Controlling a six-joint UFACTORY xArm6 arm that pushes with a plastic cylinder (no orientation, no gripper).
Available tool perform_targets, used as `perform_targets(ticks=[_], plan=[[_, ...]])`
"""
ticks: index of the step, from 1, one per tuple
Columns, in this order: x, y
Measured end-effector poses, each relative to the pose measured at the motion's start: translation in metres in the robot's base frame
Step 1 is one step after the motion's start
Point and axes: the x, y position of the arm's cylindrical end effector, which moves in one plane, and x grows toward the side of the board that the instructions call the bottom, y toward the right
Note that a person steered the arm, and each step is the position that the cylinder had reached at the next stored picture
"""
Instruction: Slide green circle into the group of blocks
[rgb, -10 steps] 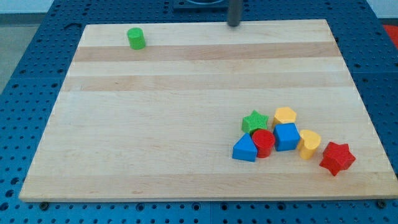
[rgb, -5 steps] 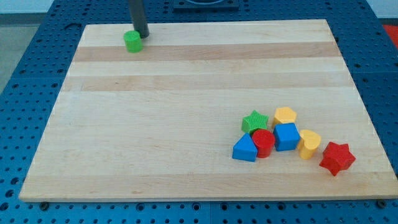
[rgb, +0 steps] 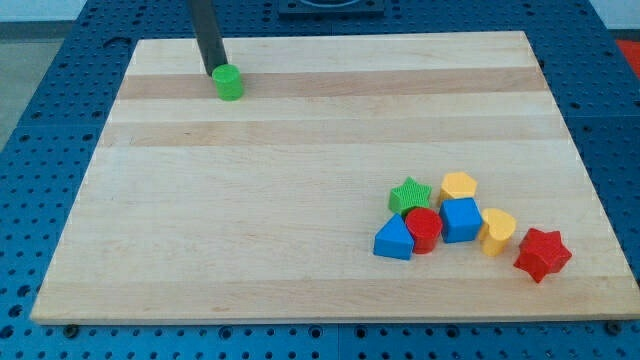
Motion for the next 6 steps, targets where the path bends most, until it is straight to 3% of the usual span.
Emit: perform_targets(ticks=[3, 4, 6], plan=[[0.000, 0.043], [0.004, 0.014], [0.057, 0.053]])
